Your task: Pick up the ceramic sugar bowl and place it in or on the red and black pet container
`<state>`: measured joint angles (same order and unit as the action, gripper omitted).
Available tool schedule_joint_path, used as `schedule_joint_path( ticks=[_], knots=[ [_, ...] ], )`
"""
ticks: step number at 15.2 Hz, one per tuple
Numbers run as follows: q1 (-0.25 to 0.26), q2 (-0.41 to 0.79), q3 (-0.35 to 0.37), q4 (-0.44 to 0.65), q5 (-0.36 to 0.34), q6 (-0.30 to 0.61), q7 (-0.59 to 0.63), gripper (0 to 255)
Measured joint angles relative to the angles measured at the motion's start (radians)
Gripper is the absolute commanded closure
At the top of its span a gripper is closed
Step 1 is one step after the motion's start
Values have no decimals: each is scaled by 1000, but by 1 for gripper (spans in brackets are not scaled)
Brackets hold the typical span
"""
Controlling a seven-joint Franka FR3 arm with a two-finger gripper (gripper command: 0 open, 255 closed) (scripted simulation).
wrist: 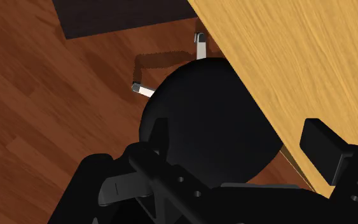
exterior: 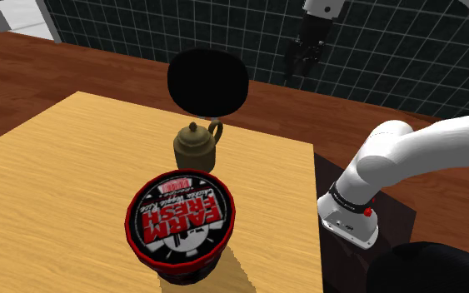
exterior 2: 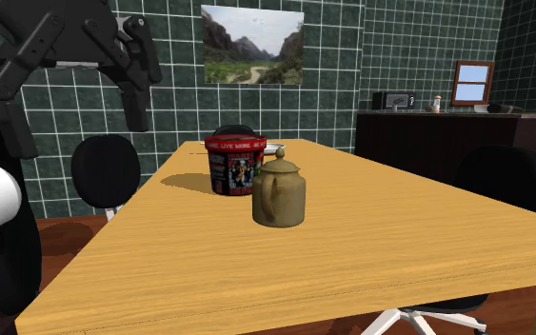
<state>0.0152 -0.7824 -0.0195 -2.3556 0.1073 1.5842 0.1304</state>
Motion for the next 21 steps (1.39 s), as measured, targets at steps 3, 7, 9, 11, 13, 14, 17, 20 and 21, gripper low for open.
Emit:
schedule_joint_path(
  ticks=[3,7,9,11,13,14,17,20,21],
  knots=[
    [-9,-20,40,-24,23,15,74,0],
    [-36,-67,170,-71,101,51,320,0],
    [-51,-63,247,-79,144,83,453,0],
    [-67,-55,327,-72,185,106,590,0],
    [-87,-48,404,-73,222,135,724,0],
    [-103,-23,447,-60,237,158,790,0],
    [-156,30,564,-10,269,193,989,0],
    [-231,110,691,48,279,248,1186,0],
    [-261,140,732,76,274,259,1251,0]
  ],
)
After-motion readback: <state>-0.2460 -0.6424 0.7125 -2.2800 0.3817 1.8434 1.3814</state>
